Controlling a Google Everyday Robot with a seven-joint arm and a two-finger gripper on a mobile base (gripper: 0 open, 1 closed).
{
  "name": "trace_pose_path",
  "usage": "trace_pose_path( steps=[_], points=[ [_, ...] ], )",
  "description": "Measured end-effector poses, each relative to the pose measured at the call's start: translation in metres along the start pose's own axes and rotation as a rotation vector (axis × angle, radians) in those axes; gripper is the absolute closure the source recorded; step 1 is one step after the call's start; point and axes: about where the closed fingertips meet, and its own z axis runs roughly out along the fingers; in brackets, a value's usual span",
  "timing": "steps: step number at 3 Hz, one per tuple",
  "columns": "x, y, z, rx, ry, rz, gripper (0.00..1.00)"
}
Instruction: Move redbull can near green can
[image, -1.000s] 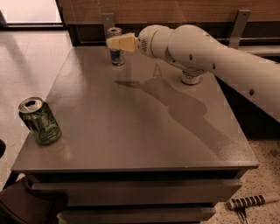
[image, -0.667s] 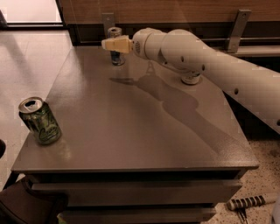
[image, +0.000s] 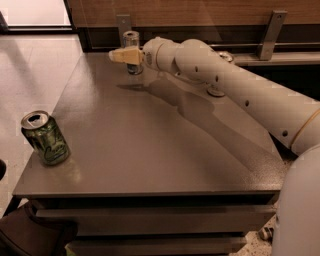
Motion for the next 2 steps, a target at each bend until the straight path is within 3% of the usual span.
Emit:
trace_pose_path(
  steps=[2],
  points=[
    [0.02, -0.001, 0.024, -0.058, 0.034, -0.017, 0.0]
  ],
)
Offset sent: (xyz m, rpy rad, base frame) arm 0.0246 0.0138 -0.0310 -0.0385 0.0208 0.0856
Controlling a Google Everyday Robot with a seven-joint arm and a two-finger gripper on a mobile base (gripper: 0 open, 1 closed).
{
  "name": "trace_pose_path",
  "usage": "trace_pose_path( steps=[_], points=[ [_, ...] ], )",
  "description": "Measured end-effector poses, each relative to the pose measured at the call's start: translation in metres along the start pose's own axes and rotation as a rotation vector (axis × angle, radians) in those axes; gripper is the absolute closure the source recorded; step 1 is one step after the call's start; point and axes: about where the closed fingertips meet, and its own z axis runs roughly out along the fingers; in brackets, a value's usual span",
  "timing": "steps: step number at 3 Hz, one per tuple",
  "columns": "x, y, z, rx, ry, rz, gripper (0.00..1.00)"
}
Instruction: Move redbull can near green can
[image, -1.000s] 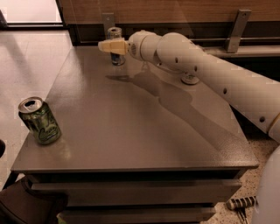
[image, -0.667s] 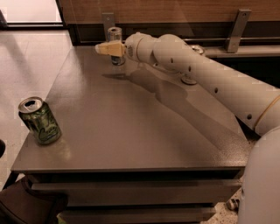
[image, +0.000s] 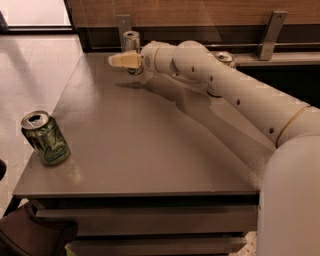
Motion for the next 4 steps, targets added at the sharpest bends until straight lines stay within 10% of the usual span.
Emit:
trace_pose_path(
  steps=[1, 4],
  points=[
    [0.0, -0.001, 0.016, -0.027, -0.018, 0.0, 0.04],
    [-0.002, 0.004, 0.029, -0.043, -0.035, 0.001, 0.82]
  ],
)
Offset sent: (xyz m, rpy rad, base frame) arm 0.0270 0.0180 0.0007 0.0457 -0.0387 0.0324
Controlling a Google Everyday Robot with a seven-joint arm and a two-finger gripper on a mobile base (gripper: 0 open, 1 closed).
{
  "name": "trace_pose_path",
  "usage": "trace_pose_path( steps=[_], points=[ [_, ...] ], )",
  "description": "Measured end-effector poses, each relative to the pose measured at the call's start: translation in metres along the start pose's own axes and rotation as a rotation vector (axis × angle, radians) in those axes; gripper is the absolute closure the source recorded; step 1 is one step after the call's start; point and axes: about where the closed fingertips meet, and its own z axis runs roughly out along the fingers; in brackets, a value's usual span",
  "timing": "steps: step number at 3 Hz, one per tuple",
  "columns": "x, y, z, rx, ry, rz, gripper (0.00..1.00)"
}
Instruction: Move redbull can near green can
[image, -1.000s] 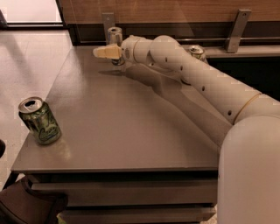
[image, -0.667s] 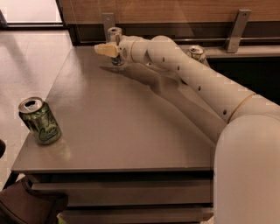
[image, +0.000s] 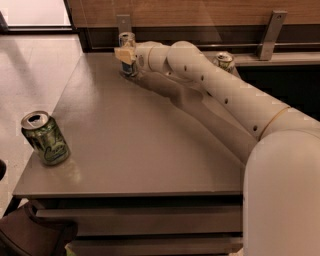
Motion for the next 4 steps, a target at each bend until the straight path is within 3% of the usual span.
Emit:
trace_pose_path(
  steps=[1, 3, 4],
  points=[
    [0.0, 0.002, 0.001, -0.003, 0.001, 0.0, 1.0],
    [-0.01, 0.015, -0.011, -0.03, 0.008, 0.027, 1.0],
    [-0.03, 0.036, -0.039, -0.054, 0.022, 0.025, 1.0]
  ],
)
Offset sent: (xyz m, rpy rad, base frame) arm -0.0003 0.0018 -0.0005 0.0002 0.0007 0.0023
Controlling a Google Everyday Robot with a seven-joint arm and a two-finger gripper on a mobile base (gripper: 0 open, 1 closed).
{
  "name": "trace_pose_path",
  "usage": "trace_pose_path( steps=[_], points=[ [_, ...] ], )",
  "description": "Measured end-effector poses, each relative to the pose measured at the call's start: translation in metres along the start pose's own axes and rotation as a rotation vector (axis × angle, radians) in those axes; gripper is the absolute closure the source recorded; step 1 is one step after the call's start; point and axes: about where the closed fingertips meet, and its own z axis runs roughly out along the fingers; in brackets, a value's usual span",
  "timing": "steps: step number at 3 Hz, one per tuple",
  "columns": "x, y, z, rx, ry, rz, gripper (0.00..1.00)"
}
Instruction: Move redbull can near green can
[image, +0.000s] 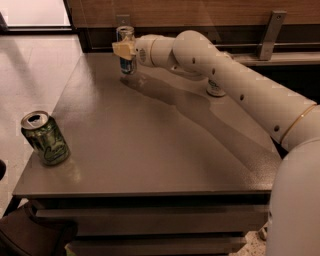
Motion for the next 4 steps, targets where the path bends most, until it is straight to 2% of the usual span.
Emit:
trace_pose_path(
  steps=[2, 4],
  points=[
    [-0.034, 0.077, -0.077, -0.106, 0.027, -0.107, 1.0],
    [-0.014, 0.132, -0.112, -0.152, 0.028, -0.117, 1.0]
  ],
)
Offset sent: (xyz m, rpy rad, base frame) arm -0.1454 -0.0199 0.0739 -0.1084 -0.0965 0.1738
